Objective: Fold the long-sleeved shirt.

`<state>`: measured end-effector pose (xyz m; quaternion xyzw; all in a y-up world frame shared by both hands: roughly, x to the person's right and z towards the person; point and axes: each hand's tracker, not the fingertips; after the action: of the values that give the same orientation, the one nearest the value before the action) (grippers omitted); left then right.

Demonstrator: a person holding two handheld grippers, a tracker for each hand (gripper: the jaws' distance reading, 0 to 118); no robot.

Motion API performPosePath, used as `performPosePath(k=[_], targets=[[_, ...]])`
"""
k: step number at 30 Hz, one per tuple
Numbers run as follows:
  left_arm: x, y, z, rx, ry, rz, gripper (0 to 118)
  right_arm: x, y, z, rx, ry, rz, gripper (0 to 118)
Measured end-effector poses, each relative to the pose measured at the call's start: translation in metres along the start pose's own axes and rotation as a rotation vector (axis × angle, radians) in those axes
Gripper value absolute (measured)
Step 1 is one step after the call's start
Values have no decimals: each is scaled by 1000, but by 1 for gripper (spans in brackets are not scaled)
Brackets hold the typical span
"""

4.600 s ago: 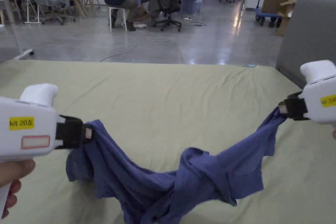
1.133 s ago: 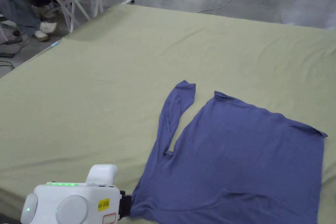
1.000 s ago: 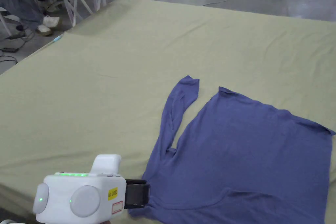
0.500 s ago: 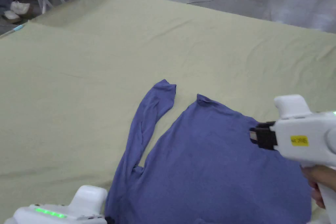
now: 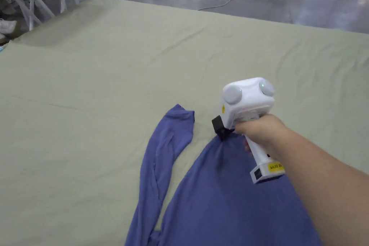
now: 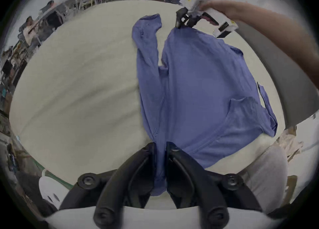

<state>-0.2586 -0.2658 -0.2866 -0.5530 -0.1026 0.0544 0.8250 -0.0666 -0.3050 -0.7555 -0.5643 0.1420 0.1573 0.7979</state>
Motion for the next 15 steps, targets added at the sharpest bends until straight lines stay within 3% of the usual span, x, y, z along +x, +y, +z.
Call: performPosePath(k=[1, 2, 4, 5, 7, 11, 15], targets=[[-3, -1, 0, 6, 2, 4, 9, 1, -8, 7, 68, 0, 0, 30], [-3, -2, 0, 8, 3, -1, 9, -3, -7, 18, 78, -39, 32, 1], [-4, -3, 4, 8, -7, -6, 9, 4, -16, 38, 54, -30, 40, 1], [-4, -1, 9, 13, -13, -4, 9, 8, -25, 56, 93, -57, 24, 1], [-2, 3, 22, 43, -27, -13, 9, 23, -43, 99, 173, 10, 30, 1], [5, 19, 59, 116, 7, -135, 9, 62, -107, 209, 320, 22, 14, 1], [15, 37, 101, 192, 11, -255, 9, 99, -199, 321, 441, 105, -131, 1]])
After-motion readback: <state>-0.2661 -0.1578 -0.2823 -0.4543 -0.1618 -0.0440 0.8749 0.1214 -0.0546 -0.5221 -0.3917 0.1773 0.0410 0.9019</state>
